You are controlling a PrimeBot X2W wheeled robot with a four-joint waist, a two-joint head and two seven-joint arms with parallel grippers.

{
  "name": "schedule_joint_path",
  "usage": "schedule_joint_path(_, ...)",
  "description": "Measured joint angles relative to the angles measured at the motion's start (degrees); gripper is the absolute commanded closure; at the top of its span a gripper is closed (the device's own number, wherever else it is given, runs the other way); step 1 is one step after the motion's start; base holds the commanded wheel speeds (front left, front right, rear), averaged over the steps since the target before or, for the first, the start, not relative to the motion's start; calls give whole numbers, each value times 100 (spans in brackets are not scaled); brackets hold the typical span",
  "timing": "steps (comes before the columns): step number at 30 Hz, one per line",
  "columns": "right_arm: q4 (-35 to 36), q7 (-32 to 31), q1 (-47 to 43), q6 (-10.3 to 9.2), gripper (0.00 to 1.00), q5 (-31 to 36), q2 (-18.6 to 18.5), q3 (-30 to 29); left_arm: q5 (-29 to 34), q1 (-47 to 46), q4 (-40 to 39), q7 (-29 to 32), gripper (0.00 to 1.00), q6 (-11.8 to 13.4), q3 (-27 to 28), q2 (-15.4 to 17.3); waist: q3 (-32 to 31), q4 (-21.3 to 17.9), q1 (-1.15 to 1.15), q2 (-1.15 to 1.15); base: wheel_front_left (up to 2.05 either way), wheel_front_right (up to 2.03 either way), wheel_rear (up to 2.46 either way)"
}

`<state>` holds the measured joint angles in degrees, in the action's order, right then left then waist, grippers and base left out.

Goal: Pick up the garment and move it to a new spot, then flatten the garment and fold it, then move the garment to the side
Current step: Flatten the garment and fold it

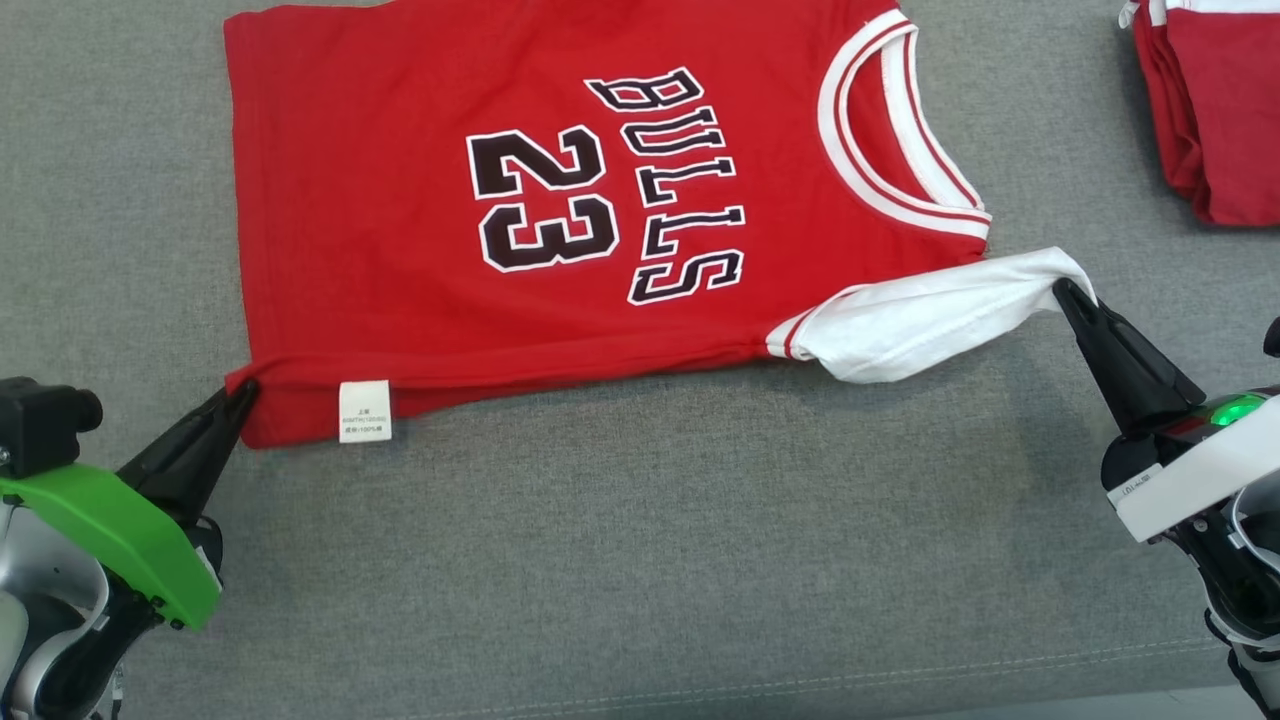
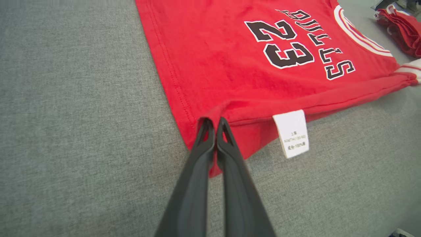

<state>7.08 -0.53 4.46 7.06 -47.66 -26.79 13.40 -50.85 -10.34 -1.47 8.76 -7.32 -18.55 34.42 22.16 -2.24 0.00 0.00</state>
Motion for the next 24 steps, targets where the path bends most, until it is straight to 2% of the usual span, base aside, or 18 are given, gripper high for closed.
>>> schedule_joint_path(24, 32, -602, 598, 0, 100, -369, -393, -151, -349, -721, -534, 832, 100, 36, 123, 254, 140, 79, 0, 0, 0, 0, 0)
